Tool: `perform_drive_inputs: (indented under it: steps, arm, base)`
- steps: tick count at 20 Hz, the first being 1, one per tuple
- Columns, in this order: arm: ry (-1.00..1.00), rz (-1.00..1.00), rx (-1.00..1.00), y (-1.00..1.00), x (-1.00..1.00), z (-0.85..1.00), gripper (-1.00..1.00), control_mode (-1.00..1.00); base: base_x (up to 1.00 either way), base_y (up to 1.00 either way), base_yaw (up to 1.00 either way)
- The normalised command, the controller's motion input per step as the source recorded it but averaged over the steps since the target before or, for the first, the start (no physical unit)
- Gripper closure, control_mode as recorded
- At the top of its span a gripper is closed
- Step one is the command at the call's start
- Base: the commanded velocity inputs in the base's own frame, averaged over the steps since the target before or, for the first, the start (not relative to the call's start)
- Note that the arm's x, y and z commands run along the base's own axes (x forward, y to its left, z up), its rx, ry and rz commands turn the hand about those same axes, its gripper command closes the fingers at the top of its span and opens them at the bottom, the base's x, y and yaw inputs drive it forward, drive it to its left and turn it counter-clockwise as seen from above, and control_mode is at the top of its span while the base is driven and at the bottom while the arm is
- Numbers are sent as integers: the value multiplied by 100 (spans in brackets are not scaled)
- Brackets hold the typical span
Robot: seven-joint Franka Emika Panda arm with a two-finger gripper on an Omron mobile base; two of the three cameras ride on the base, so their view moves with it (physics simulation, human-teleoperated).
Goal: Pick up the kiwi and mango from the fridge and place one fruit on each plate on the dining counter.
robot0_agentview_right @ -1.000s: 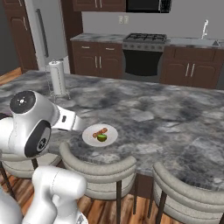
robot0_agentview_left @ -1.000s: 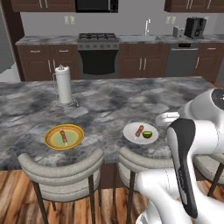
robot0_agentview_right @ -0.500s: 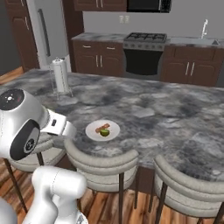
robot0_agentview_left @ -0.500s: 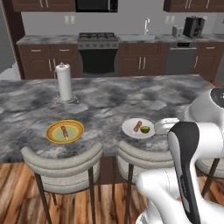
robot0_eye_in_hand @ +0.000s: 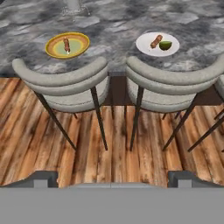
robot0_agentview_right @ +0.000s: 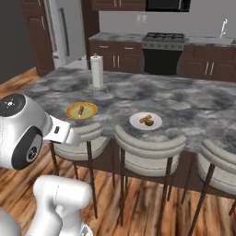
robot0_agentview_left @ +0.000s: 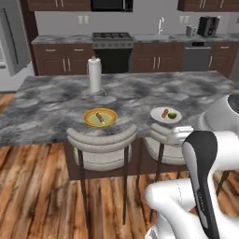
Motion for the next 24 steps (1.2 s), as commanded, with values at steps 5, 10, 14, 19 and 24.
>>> perform_drive_inputs:
  steps: [5,10,14,19,24]
  arm:
    - [0,0,0,0,0,0,-100,100]
    - [0,0,0,0,0,0,-100,100]
    - [0,0,0,0,0,0,-100,100]
    - [0,0,0,0,0,0,-100,100]
    - [0,0,0,0,0,0,-100,100]
  base:
    - [-6,100,-2]
    - [24,100,-6]
    - [28,100,-6]
    - [34,100,-6]
    - [47,100,-7]
